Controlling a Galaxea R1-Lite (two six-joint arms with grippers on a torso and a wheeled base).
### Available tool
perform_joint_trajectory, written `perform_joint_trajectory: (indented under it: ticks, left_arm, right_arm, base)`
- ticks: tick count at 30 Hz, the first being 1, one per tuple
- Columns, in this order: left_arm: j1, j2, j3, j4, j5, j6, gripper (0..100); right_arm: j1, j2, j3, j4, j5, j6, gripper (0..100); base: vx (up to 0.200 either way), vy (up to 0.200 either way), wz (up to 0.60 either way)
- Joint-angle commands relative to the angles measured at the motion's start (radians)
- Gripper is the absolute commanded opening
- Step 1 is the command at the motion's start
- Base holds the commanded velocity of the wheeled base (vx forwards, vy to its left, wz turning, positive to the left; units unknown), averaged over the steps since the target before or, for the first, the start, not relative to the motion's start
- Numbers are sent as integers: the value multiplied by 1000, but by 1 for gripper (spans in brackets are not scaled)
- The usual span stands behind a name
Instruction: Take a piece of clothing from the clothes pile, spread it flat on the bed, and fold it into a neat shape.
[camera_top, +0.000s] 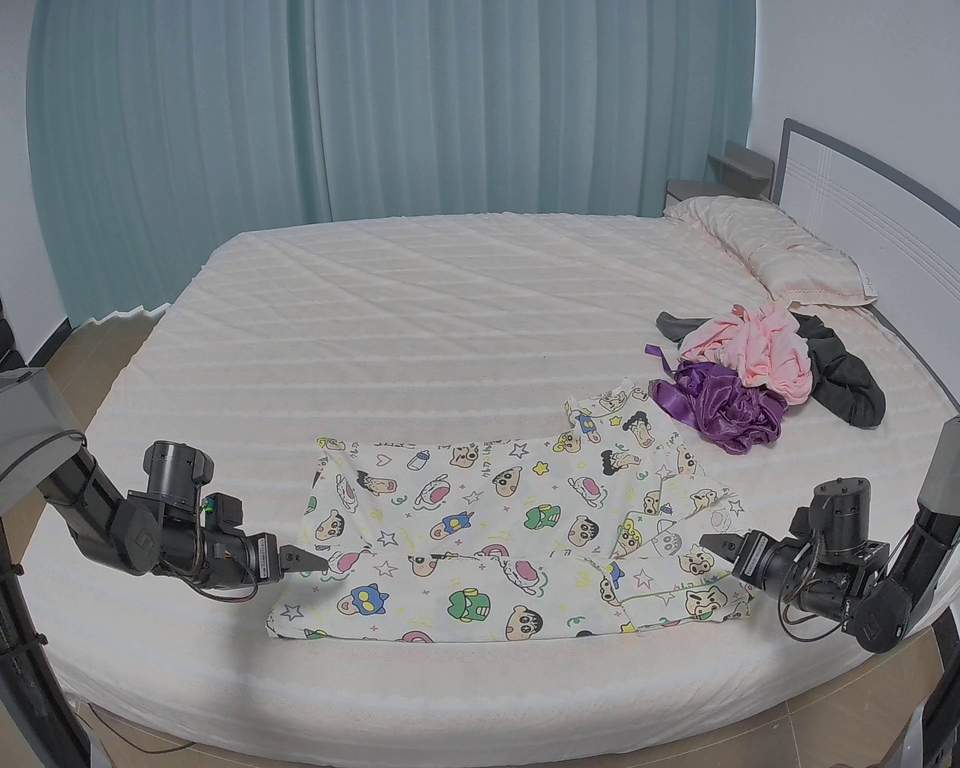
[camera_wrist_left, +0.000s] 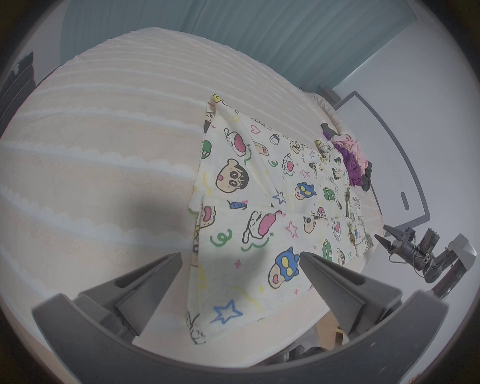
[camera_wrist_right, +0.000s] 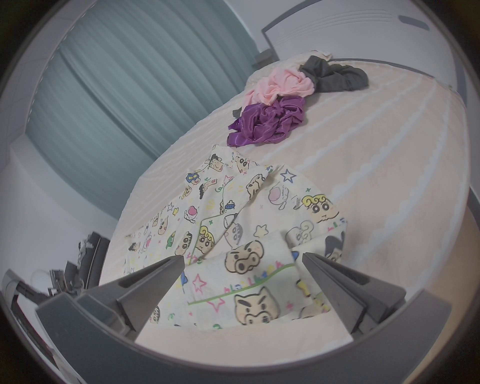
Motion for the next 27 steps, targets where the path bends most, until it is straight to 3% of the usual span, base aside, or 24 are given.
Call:
perform_joint_trajectory:
  ticks: [1, 2, 6, 11, 13, 22, 27]
  left_arm:
    - [-22, 56, -9, -49, 6, -47, 100]
    - [-23, 59, -11, -52, 8, -51, 100]
    - [-25, 72, -17, -68, 11, -71, 100]
    - [-26, 72, -12, -66, 11, -74, 100]
    - [-33, 71, -4, -65, 11, -77, 100]
    - [-54, 71, -18, -68, 21, -158, 100]
    - [-54, 77, -17, -68, 20, -159, 100]
  right_arm:
    - [-110, 17, 0, 0, 97, -96, 100]
    - [-117, 19, -2, 0, 108, -107, 100]
    - [-188, 72, -16, 3, 269, -184, 100]
    - [-209, 128, -73, 15, 328, -210, 100]
    - [-209, 155, -103, 17, 399, -210, 100]
    - [-194, 261, -169, 19, 424, -280, 100]
    - [-197, 270, -174, 19, 486, -297, 100]
  base:
    - [0, 0, 0]
    - [0, 0, 0]
    - [0, 0, 0]
    - [0, 0, 0]
    - [0, 0, 0]
    - [0, 0, 0]
    - [0, 0, 0]
